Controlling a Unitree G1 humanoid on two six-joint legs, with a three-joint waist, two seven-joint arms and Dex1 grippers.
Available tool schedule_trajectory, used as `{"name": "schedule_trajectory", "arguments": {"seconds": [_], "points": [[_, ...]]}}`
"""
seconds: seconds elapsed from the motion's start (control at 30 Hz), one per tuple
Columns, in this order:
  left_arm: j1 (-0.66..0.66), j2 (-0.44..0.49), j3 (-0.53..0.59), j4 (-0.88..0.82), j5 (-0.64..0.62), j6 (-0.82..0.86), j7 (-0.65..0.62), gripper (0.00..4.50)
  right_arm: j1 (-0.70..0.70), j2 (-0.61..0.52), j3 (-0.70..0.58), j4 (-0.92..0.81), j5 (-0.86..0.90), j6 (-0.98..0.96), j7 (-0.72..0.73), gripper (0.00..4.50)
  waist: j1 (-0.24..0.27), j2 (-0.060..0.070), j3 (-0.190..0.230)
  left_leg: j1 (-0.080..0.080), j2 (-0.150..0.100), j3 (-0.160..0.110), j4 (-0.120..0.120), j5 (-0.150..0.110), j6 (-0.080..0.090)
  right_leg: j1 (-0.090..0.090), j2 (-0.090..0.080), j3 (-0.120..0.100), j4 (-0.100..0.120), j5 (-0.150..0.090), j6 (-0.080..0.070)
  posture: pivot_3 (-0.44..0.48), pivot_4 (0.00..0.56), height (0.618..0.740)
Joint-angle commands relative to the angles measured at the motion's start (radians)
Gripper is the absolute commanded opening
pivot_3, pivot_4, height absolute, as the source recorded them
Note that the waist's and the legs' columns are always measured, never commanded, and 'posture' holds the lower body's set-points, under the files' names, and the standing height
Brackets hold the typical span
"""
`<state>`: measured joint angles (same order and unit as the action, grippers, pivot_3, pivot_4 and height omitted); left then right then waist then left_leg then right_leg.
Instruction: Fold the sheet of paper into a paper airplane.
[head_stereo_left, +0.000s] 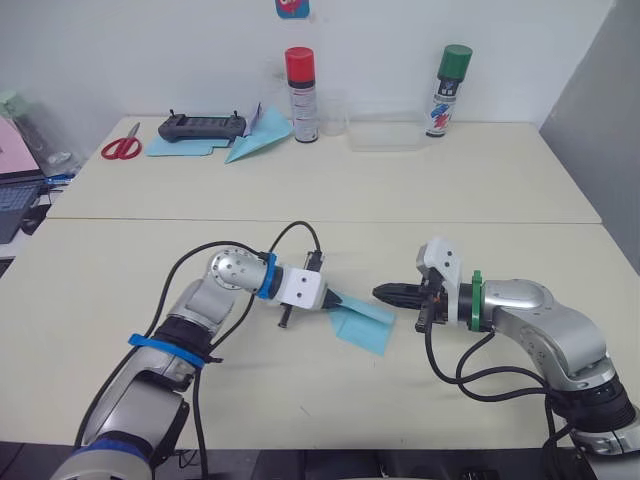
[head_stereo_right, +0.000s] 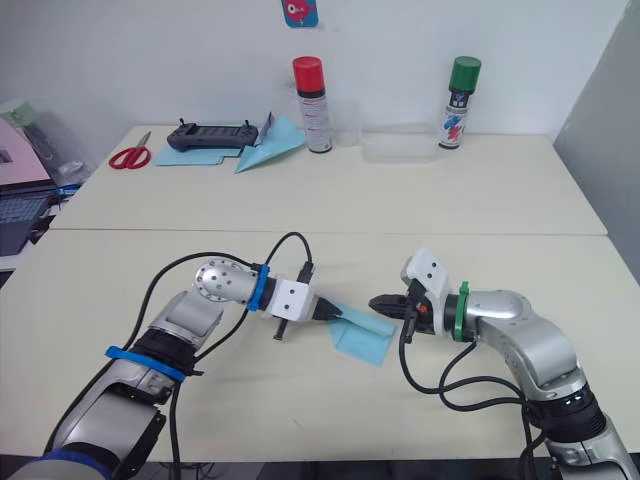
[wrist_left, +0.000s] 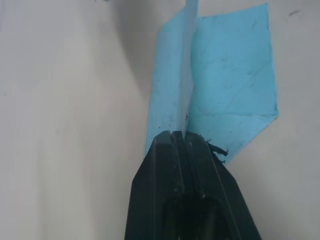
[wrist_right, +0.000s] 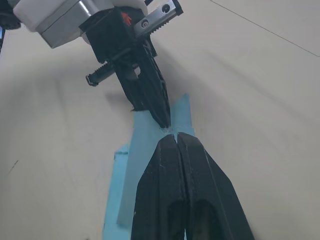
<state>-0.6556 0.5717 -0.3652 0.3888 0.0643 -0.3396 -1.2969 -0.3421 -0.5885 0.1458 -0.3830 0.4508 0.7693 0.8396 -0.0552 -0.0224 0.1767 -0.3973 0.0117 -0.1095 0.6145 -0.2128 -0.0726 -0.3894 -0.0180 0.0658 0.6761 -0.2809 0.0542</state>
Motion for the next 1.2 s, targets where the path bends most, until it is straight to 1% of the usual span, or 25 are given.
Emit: {"name": "schedule_trajectory", "arguments": {"seconds": [0.03,0.13,0.23,0.33,0.47,0.63,0.83,0.93,1.03,1.07,1.1,1.17,1.2], "points": [[0.034,0.073,0.049,-0.154,-0.028,0.157,-0.011,0.04,-0.007,0.014,-0.042,-0.012,0.016,-0.033,-0.018,0.0,-0.004,0.0,0.0,0.0,0.0,0.0,0.0,0.0,0.0,0.0,0.0,0.0,0.001,0.0,0.0,0.0,0.15,0.74],[0.08,0.139,0.066,-0.293,-0.057,0.276,-0.04,0.04,-0.002,0.021,-0.046,-0.014,0.017,-0.044,-0.023,0.0,-0.005,0.0,0.0,0.001,0.0,0.0,0.0,0.0,0.0,0.0,0.0,0.0,0.002,-0.001,-0.001,0.0,0.15,0.74],[0.124,0.195,0.08,-0.477,-0.091,0.475,-0.054,0.04,0.014,0.005,-0.038,-0.017,0.006,-0.065,-0.007,0.0,-0.003,0.0,0.001,0.001,0.001,0.0,0.0,0.0,0.0,0.0,0.0,0.0,0.002,-0.001,-0.001,0.0,0.15,0.74],[0.168,0.193,0.055,-0.6,-0.08,0.622,-0.009,0.04,0.027,-0.022,-0.03,-0.01,-0.003,-0.089,0.021,0.0,0.002,0.0,0.001,0.001,0.0,0.0,0.0,0.0,0.0,0.0,0.0,0.0,0.002,-0.001,-0.001,0.0,0.15,0.74],[0.212,0.167,0.017,-0.653,-0.036,0.705,0.06,0.04,0.026,-0.046,-0.018,0.005,-0.013,-0.117,0.041,0.0,0.002,-0.001,0.001,0.001,0.0,0.0,0.0,0.0,0.0,0.0,0.0,0.0,0.002,-0.001,0.0,0.0,0.15,0.74],[0.241,0.15,0.008,-0.689,-0.038,0.722,0.104,0.04,0.025,-0.059,-0.014,0.01,-0.016,-0.132,0.052,0.0,0.002,-0.001,0.001,0.002,0.001,0.0,0.0,0.0,0.0,0.0,0.001,0.0,0.002,-0.001,-0.001,0.0,0.15,0.74],[0.255,0.164,0.019,-0.658,-0.047,0.627,0.109,0.04,0.023,-0.06,-0.008,0.011,-0.019,-0.135,0.065,0.0,0.002,-0.001,0.001,0.002,0.001,0.0,0.0,0.0,0.0,0.0,0.001,0.001,0.002,-0.001,-0.001,0.0,0.15,0.74],[0.246,0.158,0.047,-0.635,-0.082,0.589,0.105,0.04,0.017,-0.054,-0.004,0.016,-0.023,-0.136,0.066,0.0,0.003,-0.001,0.001,0.002,0.001,0.001,0.0,0.0,0.0,0.0,0.0,0.001,0.002,-0.001,-0.001,0.0,0.15,0.74],[0.236,0.138,0.066,-0.64,-0.144,0.623,0.093,0.04,0.017,-0.05,-0.001,0.019,-0.025,-0.138,0.068,0.0,0.003,-0.001,0.001,0.002,0.001,0.001,0.0,0.0,0.0,0.0,0.0,0.001,0.002,-0.001,-0.001,0.0,0.15,0.74],[0.235,0.137,0.064,-0.64,-0.146,0.622,0.094,0.55,0.016,-0.048,0.0,0.021,-0.026,-0.139,0.068,0.0,0.003,-0.001,0.001,0.001,0.001,0.001,0.0,0.0,0.0,0.0,0.0,0.001,0.002,-0.001,-0.001,0.0,0.15,0.74],[0.234,0.138,0.062,-0.636,-0.139,0.612,0.101,0.75,0.014,-0.047,0.001,0.024,-0.027,-0.14,0.069,0.0,0.003,-0.001,0.001,0.001,0.001,0.001,0.0,0.0,0.0,0.0,0.0,0.001,0.002,-0.001,-0.001,0.0,0.15,0.74],[0.234,0.142,0.059,-0.632,-0.131,0.597,0.11,1.35,0.014,-0.046,0.001,0.026,-0.027,-0.141,0.069,0.0,0.002,-0.001,0.001,0.002,0.001,0.001,0.0,0.0,0.0,0.0,0.0,0.001,0.002,-0.001,-0.001,0.0,0.15,0.74],[0.233,0.154,0.068,-0.639,-0.151,0.615,0.093,1.63,0.014,-0.046,0.0,0.026,-0.026,-0.14,0.069,0.0,0.002,-0.001,0.001,0.002,0.001,0.001,0.0,0.0,0.0,0.0,0.0,0.001,0.002,-0.001,-0.001,0.0,0.15,0.74]]}}
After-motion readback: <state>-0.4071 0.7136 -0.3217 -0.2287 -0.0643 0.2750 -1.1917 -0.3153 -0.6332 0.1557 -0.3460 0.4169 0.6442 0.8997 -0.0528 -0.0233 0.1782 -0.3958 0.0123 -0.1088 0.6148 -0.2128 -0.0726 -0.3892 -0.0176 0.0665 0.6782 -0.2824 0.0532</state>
